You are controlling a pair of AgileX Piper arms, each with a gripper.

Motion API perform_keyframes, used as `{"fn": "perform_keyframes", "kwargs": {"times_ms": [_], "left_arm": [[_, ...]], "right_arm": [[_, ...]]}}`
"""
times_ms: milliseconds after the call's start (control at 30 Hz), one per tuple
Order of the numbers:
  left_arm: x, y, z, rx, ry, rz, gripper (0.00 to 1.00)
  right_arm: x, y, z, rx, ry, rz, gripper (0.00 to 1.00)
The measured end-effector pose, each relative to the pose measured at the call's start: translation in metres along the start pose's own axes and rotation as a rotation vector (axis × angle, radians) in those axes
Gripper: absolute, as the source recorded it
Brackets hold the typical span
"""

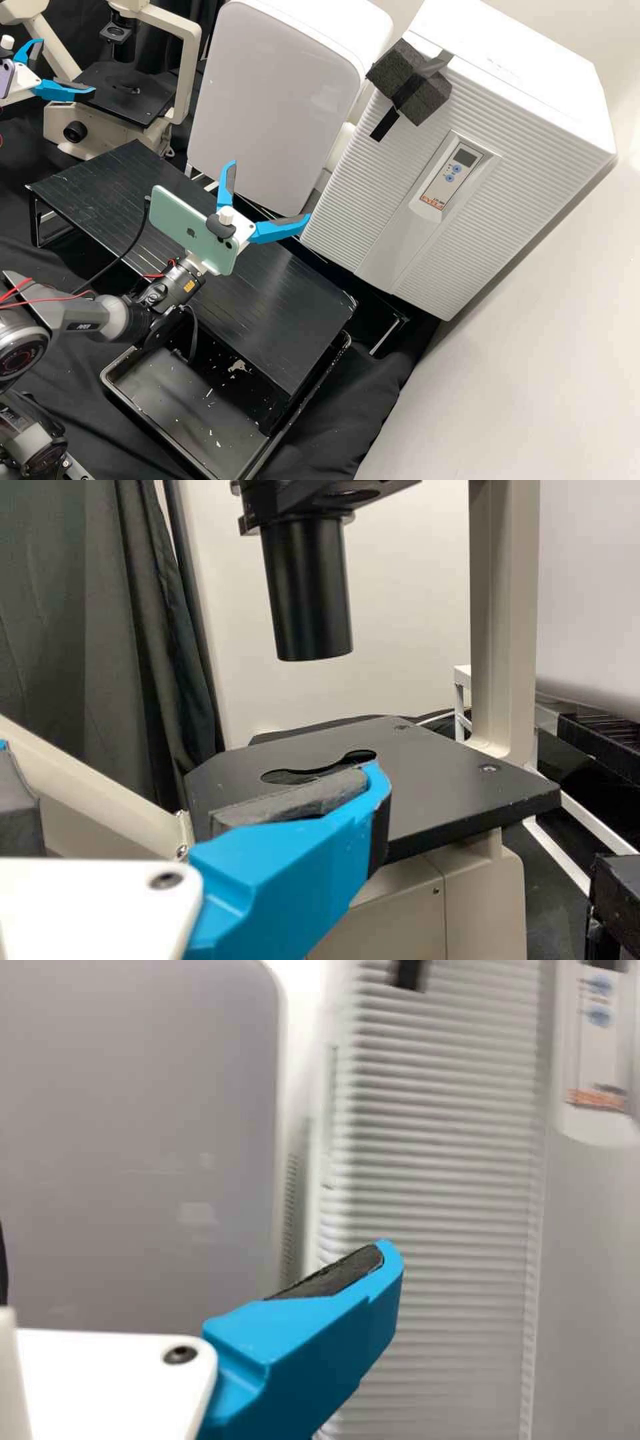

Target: Close the incubator door

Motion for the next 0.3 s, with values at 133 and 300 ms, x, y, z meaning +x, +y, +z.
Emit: {"fn": "perform_keyframes", "kwargs": {"times_ms": [133,300], "left_arm": [[0.000,0.000,0.000,0.000,0.000,0.000,1.00],[0.000,0.000,0.000,0.000,0.000,0.000,1.00]], "right_arm": [[-0.017,0.002,0.006,0.033,-0.094,0.063,1.00],[-0.032,0.005,0.009,0.104,-0.132,0.089,1.00]]}}
